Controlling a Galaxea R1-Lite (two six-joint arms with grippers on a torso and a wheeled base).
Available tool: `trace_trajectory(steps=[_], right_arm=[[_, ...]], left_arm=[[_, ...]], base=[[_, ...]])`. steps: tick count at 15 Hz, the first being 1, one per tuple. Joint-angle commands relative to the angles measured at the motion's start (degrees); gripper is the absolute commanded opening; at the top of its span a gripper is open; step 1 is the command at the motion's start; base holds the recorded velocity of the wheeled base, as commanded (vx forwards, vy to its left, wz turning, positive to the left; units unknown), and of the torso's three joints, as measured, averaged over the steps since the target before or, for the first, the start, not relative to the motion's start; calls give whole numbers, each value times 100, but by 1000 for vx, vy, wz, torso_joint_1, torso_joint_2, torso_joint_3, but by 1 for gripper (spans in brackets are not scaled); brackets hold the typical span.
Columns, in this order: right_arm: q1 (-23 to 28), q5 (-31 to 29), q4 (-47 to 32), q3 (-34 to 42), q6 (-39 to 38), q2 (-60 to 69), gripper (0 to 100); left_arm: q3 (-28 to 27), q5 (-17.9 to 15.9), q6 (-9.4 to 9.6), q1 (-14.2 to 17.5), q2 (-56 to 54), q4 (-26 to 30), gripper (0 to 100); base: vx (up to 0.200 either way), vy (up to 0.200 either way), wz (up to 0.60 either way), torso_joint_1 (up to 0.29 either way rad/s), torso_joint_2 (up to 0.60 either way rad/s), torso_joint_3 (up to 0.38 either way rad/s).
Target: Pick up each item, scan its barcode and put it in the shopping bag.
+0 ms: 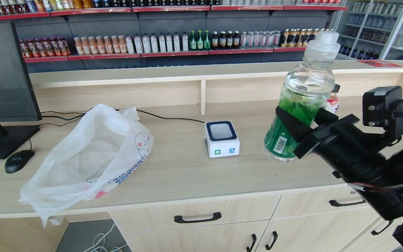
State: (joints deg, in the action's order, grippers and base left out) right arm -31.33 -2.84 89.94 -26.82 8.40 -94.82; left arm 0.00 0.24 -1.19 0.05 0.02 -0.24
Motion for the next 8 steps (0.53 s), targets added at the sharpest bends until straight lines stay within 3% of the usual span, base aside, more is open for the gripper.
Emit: trace_trajectory(steps=[1, 4, 5, 8], right_arm=[[118, 135, 6, -561, 188, -546, 0], [356, 644, 6, -1150, 637, -1091, 0], [540, 1040, 6, -1633, 874, -1452, 0], [751, 1506, 6, -2917, 1059, -2085, 0]], left_arm=[[0, 2, -4, 4, 6, -2, 100], [0, 2, -4, 4, 6, -2, 100], [0, 2, -4, 4, 6, -2, 100], [0, 2, -4, 4, 6, -2, 100]], base=[[0, 0, 0, 0, 0, 0], [0, 0, 0, 0, 0, 0], [0, 0, 0, 0, 0, 0], [0, 0, 0, 0, 0, 0]])
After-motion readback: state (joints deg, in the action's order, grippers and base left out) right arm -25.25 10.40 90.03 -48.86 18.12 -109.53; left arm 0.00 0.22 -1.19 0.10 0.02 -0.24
